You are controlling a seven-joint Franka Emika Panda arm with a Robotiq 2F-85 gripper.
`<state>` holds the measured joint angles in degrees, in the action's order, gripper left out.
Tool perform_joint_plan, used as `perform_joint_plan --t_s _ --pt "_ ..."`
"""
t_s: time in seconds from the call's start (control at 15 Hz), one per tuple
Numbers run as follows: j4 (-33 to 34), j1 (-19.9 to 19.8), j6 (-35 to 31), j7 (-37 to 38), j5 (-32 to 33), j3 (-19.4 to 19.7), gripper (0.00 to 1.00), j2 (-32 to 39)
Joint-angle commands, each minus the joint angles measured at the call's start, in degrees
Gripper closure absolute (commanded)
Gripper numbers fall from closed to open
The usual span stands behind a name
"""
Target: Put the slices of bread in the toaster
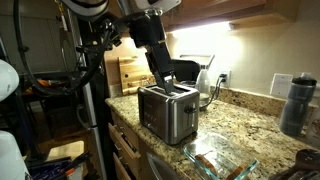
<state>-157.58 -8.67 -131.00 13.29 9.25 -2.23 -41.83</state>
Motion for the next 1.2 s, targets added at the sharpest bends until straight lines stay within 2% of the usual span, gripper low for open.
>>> perform_joint_plan --t_s 0.0,0.53,1.13 --pt "0.3 -2.6 -2.3 -1.1 3.2 0.2 0.00 2.6" --pt "3.0 -5.4 -5.7 -5.5 8.6 2.8 0.00 10.1" --pt "10.6 -4.9 -9.9 -11.9 6.6 8.9 0.00 22.5"
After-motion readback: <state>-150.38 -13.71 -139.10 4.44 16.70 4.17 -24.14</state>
